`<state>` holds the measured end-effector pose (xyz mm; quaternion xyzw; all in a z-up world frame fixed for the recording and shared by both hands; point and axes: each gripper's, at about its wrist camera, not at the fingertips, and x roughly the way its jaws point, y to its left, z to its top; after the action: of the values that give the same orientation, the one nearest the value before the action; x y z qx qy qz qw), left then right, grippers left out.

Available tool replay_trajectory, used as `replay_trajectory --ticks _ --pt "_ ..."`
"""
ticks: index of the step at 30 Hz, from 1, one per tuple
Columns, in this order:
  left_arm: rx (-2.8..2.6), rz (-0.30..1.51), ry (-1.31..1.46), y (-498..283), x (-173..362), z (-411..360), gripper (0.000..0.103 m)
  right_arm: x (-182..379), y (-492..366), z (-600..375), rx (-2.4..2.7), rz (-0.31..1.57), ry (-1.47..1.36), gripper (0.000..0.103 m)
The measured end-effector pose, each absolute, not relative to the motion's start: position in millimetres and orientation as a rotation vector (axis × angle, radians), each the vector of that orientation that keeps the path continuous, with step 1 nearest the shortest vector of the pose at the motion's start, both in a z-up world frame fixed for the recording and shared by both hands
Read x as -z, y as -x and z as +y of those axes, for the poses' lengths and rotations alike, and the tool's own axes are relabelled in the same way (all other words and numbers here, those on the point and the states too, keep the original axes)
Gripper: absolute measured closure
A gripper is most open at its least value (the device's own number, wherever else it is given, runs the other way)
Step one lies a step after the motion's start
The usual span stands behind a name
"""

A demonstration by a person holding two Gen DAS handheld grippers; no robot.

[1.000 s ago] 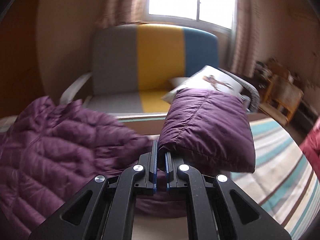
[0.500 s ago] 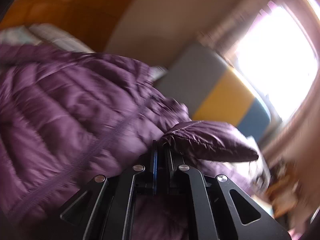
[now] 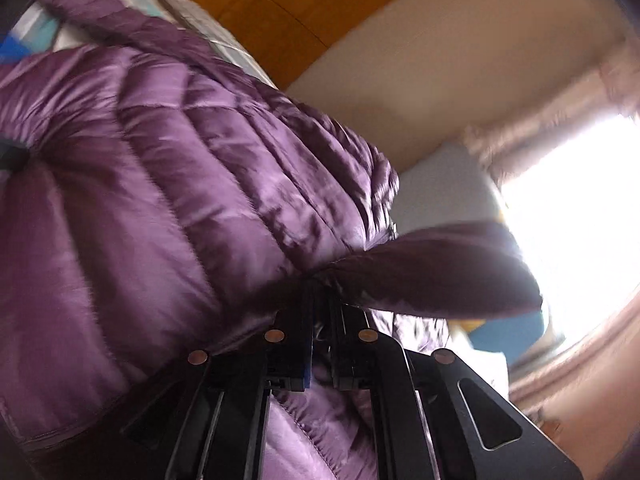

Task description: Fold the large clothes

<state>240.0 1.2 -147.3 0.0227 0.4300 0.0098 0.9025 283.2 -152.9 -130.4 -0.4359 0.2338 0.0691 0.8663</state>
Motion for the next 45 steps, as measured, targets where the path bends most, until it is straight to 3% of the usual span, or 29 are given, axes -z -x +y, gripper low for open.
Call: replay_trajectory --ticks 5,11,12,13,14,15,16,25,31,33,34,42,45 --pt "-0.013 0.891 -0.033 -239.7 147.3 2.9 0.002 138.3 -264.5 -141.6 -0.143 0.369 1.038 0.097" --pt "-0.011 0.892 -0.027 -240.5 147.1 3.2 0.002 127.3 -252.4 -155.9 -0.159 0.427 0.959 0.096" --pt "-0.011 0.892 -0.027 -240.5 147.1 3.1 0.002 123.6 -248.8 -160.4 -0.160 0.436 0.933 0.087" --pt "-0.011 0.892 -0.028 -240.4 147.0 3.1 0.002 118.9 -245.5 -165.2 -0.158 0.441 0.904 0.070" --pt "-0.011 0.892 -0.028 -240.4 147.0 3.0 0.002 112.8 -241.6 -172.5 -0.150 0.443 0.861 0.059" --pt "-0.011 0.892 -0.028 -240.4 147.0 3.0 0.002 106.1 -237.8 -180.2 -0.142 0.438 0.812 0.039" --pt "-0.011 0.892 -0.028 -240.4 147.0 2.9 0.002 99.6 -235.7 -187.6 -0.146 0.436 0.761 0.035" --pt "-0.014 0.945 -0.007 -243.9 137.0 4.3 0.002 61.8 -246.8 -331.1 0.189 0.630 -0.044 0.036" --pt "-0.002 0.892 0.122 -254.8 107.4 4.3 0.002 87.3 -232.0 -423.5 0.497 0.698 -0.494 0.057" --pt "0.006 0.882 0.107 -263.6 101.7 -5.1 0.002 99.8 -245.2 -423.9 0.462 0.724 -0.485 0.070" --pt "0.014 0.880 0.098 -267.5 100.0 -9.9 0.002 102.5 -257.4 -417.0 0.435 0.743 -0.427 0.072" --pt "0.052 0.860 -0.017 -289.5 93.6 -53.9 0.002 118.1 -295.3 -387.7 0.368 0.780 -0.269 0.075" --pt "0.091 0.843 -0.055 -303.4 90.5 -70.6 0.002 103.4 -270.9 -389.2 0.359 0.675 -0.312 0.075"
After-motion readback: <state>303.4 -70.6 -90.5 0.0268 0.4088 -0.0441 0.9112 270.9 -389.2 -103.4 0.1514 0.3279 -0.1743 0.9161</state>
